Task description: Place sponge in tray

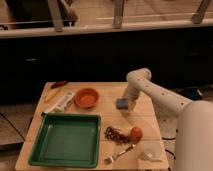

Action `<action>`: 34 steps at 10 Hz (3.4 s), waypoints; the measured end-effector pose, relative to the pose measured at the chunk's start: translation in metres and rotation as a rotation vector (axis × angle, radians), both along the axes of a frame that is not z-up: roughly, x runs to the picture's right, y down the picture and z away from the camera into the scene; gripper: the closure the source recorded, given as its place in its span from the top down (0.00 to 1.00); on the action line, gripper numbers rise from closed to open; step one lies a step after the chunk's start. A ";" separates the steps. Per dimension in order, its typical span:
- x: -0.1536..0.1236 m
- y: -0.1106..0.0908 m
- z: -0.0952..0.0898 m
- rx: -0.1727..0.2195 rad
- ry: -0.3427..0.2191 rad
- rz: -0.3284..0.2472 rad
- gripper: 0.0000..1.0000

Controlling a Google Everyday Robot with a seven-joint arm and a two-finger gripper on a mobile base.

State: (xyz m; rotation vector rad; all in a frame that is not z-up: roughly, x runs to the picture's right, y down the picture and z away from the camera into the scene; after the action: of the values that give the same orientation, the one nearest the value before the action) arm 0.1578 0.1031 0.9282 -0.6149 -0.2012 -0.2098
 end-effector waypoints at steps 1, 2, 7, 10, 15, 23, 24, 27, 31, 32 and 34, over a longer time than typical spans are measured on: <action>0.000 0.001 0.002 -0.001 -0.002 -0.005 0.47; -0.001 0.001 0.002 -0.002 -0.003 -0.008 0.41; 0.002 -0.003 0.001 0.004 0.003 -0.020 0.14; 0.003 -0.011 -0.007 0.009 0.007 -0.024 0.14; 0.002 -0.032 -0.028 0.030 0.017 -0.034 0.08; -0.012 -0.045 -0.056 0.047 0.017 -0.067 0.08; -0.014 -0.045 -0.060 0.047 0.017 -0.073 0.08; -0.026 -0.052 -0.077 0.054 0.007 -0.100 0.08; -0.048 -0.051 -0.089 0.058 -0.013 -0.136 0.08; -0.051 -0.051 -0.090 0.059 -0.016 -0.141 0.08; -0.060 -0.051 -0.096 0.060 -0.026 -0.161 0.08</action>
State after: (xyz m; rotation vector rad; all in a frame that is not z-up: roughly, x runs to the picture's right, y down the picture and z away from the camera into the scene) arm 0.0980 0.0523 0.8318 -0.5689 -0.1695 -0.3781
